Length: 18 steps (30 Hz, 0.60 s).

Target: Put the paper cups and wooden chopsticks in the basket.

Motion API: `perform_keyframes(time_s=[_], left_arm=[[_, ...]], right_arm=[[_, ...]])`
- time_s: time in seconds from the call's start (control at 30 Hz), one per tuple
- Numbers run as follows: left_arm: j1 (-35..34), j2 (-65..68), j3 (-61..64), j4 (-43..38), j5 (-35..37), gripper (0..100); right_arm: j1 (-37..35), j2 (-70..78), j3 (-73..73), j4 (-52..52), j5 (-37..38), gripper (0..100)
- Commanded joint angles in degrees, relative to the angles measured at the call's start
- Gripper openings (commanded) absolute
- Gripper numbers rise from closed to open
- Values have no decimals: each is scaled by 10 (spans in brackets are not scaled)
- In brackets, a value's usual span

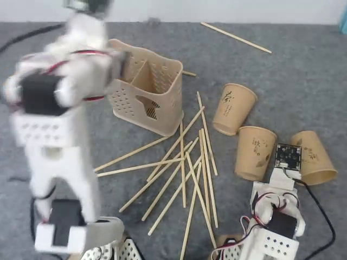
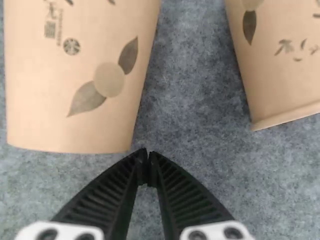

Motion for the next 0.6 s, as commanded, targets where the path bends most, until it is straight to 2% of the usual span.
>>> perform_keyframes(time_s=[0.0,0.17,0.3,0.43,0.57], left_arm=[[-81,-149,109,22,-98,167],[-107,-323,365,17,-232,165],[-112,-405,560,-41,-251,164],[-136,-389,705,-139,-252,164],[-164,-323,756,-160,-282,164]], right_arm=[[7,-7,11,-7,7,8],[7,-7,11,-7,7,8],[7,-7,11,-7,7,8],[7,-7,11,-7,7,8],[7,-7,11,-7,7,8]])
